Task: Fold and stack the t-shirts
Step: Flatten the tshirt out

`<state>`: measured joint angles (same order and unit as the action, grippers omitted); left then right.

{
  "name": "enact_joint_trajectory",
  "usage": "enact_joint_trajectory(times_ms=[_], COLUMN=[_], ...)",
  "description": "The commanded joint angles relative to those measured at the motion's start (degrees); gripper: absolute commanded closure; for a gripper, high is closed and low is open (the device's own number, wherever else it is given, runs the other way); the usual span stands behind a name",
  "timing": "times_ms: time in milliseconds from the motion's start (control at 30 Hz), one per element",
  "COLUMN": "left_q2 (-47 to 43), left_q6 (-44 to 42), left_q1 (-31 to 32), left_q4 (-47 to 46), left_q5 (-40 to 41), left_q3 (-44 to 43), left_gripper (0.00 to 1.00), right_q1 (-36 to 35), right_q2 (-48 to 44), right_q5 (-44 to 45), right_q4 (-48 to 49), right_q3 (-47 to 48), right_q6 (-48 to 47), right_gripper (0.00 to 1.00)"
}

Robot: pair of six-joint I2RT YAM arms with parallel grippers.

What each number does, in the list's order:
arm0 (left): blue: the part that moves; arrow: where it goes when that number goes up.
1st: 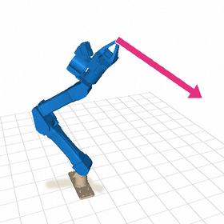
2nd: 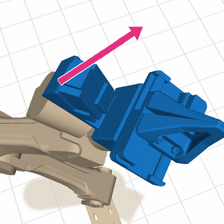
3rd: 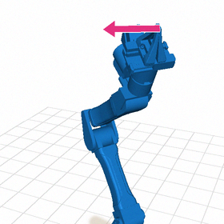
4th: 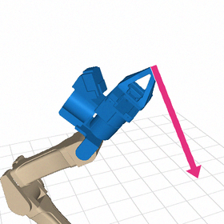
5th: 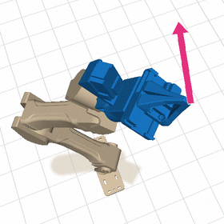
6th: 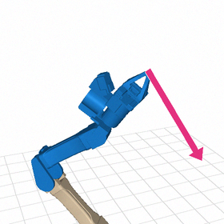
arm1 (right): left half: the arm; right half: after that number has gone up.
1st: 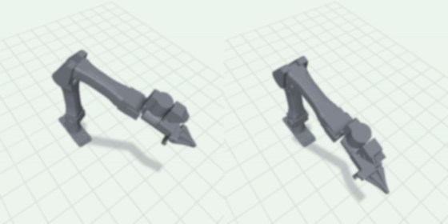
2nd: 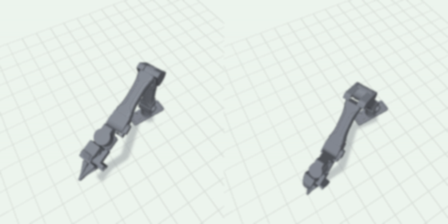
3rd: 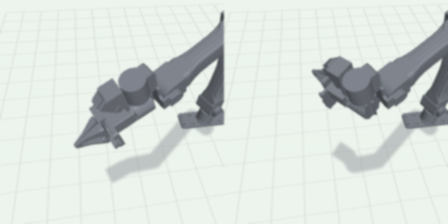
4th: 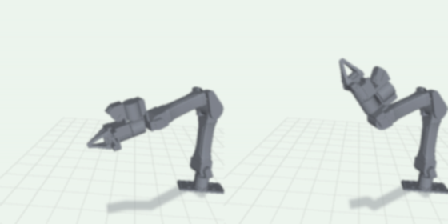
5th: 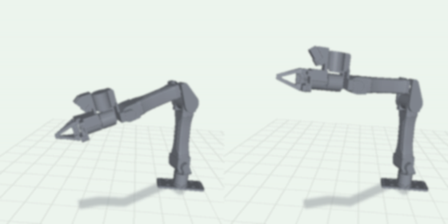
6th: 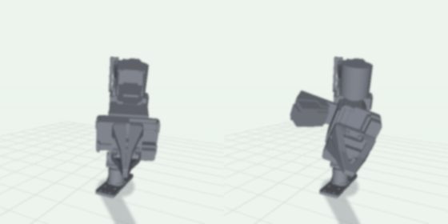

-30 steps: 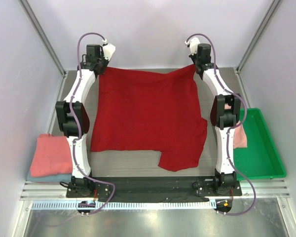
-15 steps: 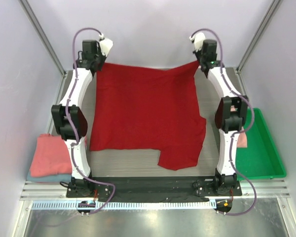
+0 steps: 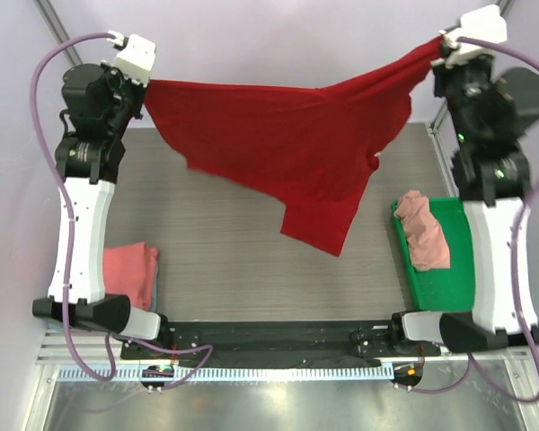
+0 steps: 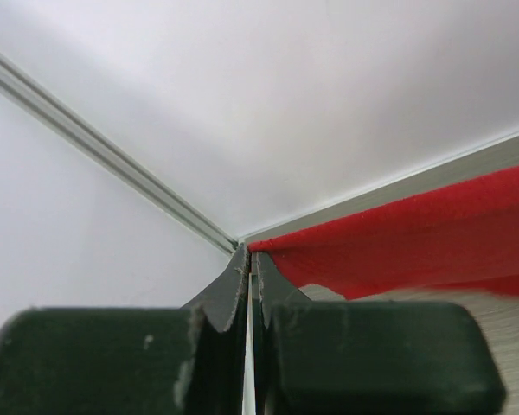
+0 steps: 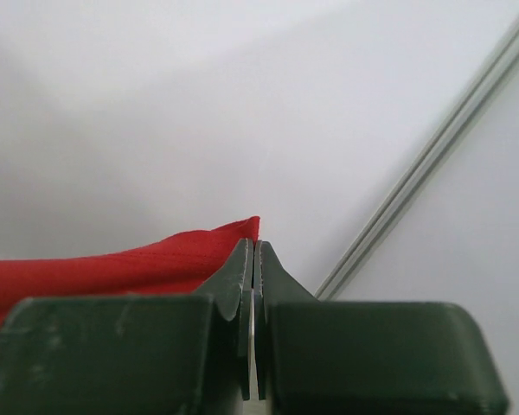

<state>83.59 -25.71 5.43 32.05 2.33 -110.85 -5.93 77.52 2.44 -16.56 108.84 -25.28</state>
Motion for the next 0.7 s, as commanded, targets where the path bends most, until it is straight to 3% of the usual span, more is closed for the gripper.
enact_joint_trajectory(times_ms=[0,333,533,667], left_q2=[-4.6,-13.3,-13.3,-14.0], left_q6=[-0.7,-0.8,-3.8,-5.9], left_q1=[-0.5,-0.5,-0.5,-0.6], left_q4=[1.6,7.1,5.9,2.7], left_q5=[1.5,1.6,1.9,1.7], left_q3=[0.2,-14.2,-24.9,-24.4], left_gripper=[1.0,1.0,1.0,1.0], right_q1=[0.0,0.0,0.0,0.0], right_q2=[-6.3,-19.5,-15.8,-10.1], right_q5=[-1.6,-5.3,-2.7,-2.8], right_q4=[-5.5,-8.2,-6.3,-1.7], right_q3=[-0.6,7.9,23.7,30.9], right_q6=[-0.6,-6.1,-12.6,-16.6], right_gripper=[0.99,0.99,0.99,0.99])
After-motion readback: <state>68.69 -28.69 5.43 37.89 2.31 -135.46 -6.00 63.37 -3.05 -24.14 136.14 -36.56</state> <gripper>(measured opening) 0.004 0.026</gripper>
